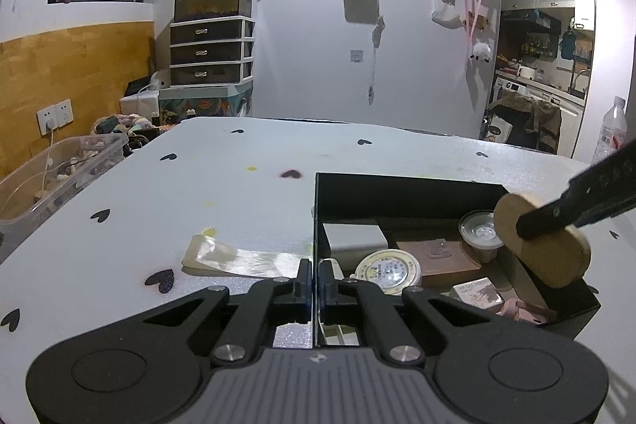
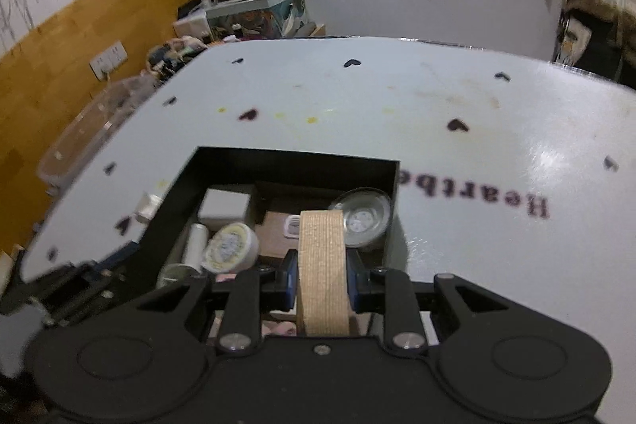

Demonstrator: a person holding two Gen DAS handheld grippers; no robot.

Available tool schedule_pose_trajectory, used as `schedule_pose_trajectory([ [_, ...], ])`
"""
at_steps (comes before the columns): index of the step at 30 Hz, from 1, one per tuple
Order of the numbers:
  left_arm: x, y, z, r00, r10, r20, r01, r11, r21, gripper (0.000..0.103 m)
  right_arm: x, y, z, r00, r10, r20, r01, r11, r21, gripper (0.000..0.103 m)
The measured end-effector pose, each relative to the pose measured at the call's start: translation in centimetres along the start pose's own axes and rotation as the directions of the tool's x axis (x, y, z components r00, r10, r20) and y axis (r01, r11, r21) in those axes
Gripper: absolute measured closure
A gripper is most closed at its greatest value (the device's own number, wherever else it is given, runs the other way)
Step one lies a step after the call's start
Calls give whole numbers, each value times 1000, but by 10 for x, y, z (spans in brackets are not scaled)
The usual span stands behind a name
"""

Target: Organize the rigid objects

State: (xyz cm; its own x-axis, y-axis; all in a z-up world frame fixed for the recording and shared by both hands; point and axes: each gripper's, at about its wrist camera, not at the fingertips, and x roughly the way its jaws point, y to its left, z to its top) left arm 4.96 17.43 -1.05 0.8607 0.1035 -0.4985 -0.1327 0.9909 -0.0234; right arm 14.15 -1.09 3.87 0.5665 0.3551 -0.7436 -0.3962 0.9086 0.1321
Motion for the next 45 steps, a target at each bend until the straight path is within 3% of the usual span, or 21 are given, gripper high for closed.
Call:
schedule_pose_trajectory([
  [3, 0, 0, 0, 1000, 0, 1, 0, 1000, 1, 101, 8, 5, 1, 999, -18, -50, 14, 997, -76, 78],
  [6, 0, 0, 0, 1000, -1, -1, 1, 1000, 0, 101, 9, 9, -1, 996, -43, -77, 34, 993, -116, 70],
  [31, 3, 1, -1, 1000, 8, -8, -8, 1000, 2, 101, -19, -2, -1, 1000, 8, 1, -8, 994, -107, 54],
  [39, 3, -1, 2, 1000, 19, -16, -18, 1000, 7, 101, -49, -13, -10, 992, 29, 120, -18, 996, -92, 29],
  [45, 3, -2, 2, 999, 28, -21, -27, 1000, 10, 101, -73, -22, -25, 971, 38, 235, -14, 995, -102, 10],
])
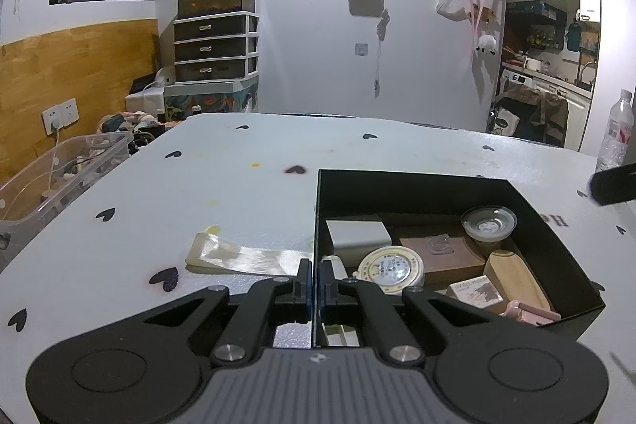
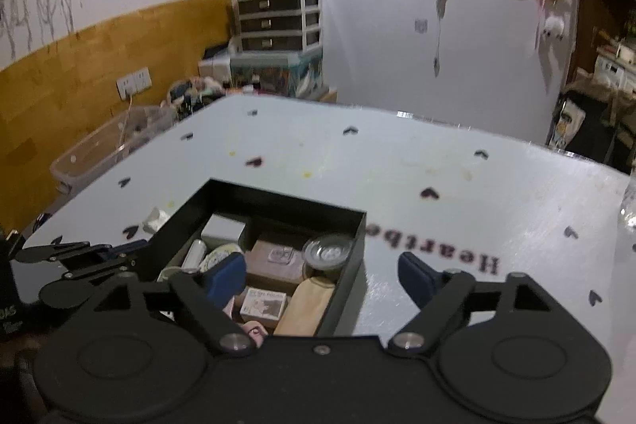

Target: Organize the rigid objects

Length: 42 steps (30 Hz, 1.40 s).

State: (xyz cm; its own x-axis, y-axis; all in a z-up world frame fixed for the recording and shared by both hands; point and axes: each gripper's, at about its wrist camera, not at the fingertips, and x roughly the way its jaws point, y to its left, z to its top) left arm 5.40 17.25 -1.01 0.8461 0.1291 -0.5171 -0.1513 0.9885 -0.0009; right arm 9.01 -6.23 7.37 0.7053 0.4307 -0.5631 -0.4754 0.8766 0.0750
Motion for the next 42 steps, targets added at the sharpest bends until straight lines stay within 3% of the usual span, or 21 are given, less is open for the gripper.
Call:
schedule_pose_trajectory([
  [4, 0, -2, 1, 1000, 7, -2, -7, 1000, 4, 101, -16, 0, -14, 997, -1, 80, 4, 1000, -30, 1],
  [12, -3, -3, 2, 1000, 15, -1, -15, 1000, -10, 99, -33, 3, -44, 980, -31, 199, 43, 997, -58, 0],
  [14, -12, -3, 3, 1000, 13, 23, -12, 1000, -13, 94, -36, 4, -51, 972, -44, 230, 58, 997, -54, 0],
  [16, -23, -5, 4, 999, 9, 50, -8, 1000, -14, 72, -36, 5, -57, 965, -67, 252, 84, 995, -57, 0],
  [22, -62, -15, -1, 988, 22, 153, -23, 1000, 3, 26, -36, 3, -71, 957, -83, 277, 96, 995, -35, 0],
  [31, -99, -32, -26, 969, 40, 243, -46, 999, 17, 2, -37, -1, -94, 953, -110, 283, 115, 993, -4, 0],
  [37, -109, -34, -40, 961, 43, 275, -39, 999, -22, 0, -40, -2, -109, 951, -120, 285, 124, 992, 5, 0],
  [42, -110, -37, -48, 966, 56, 253, -50, 998, -29, 0, -44, -4, -118, 951, -126, 282, 124, 992, 25, 0],
])
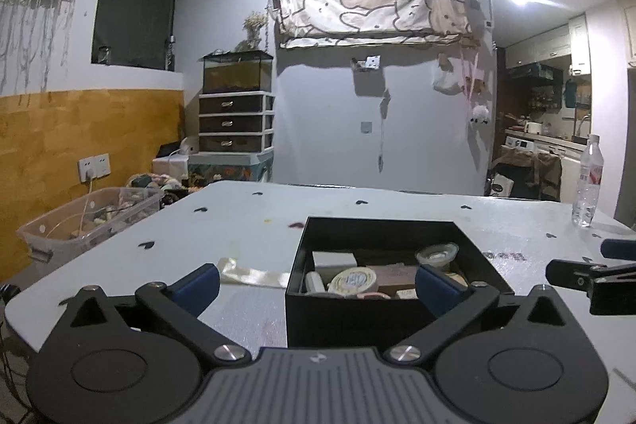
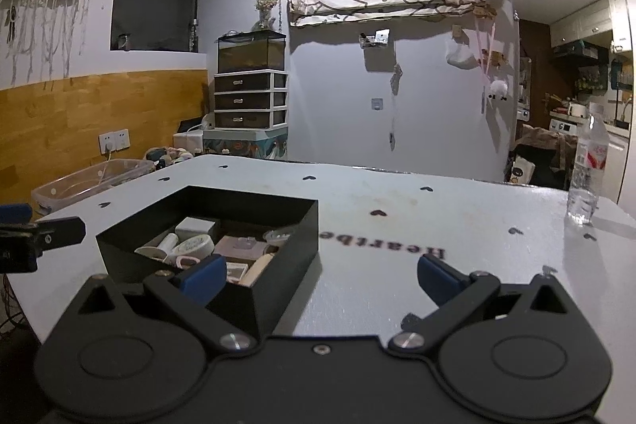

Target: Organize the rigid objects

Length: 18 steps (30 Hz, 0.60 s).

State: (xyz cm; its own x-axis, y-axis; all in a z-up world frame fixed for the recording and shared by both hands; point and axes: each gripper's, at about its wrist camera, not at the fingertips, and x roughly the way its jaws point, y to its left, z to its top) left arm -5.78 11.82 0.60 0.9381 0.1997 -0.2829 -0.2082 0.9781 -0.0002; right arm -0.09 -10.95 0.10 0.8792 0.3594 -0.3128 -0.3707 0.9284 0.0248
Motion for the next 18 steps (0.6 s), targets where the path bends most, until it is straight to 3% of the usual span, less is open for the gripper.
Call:
schedule_pose_trajectory([
  [18, 0, -3, -7, 999, -17, -32, 17, 1000, 9, 0, -7, -3, -2, 1000, -18, 12, 18, 1000, 4, 0],
])
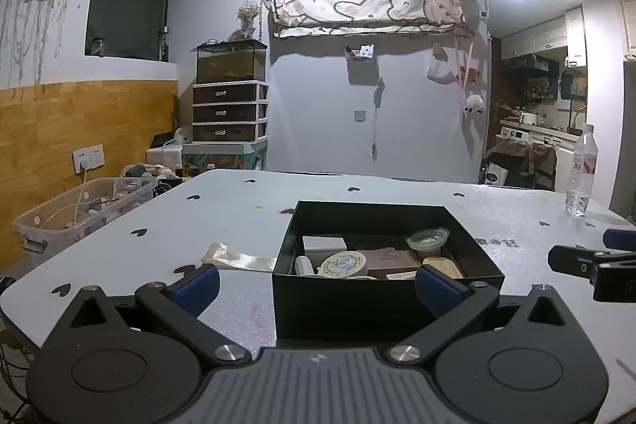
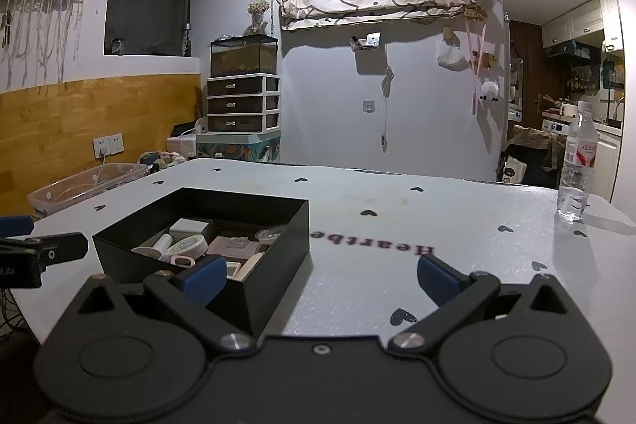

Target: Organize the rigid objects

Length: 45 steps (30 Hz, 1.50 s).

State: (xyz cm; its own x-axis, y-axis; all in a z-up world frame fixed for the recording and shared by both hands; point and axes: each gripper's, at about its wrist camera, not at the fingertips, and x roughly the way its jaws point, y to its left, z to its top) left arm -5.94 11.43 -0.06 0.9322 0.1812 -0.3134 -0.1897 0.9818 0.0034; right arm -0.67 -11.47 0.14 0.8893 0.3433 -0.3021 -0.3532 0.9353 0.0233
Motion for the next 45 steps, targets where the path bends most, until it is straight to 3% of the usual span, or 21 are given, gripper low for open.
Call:
schedule_pose_trajectory([
  [45, 5, 2, -2, 1000, 14, -11, -14, 1000, 4, 0, -4, -6, 1, 1000, -6, 5, 6, 1000, -2, 0],
])
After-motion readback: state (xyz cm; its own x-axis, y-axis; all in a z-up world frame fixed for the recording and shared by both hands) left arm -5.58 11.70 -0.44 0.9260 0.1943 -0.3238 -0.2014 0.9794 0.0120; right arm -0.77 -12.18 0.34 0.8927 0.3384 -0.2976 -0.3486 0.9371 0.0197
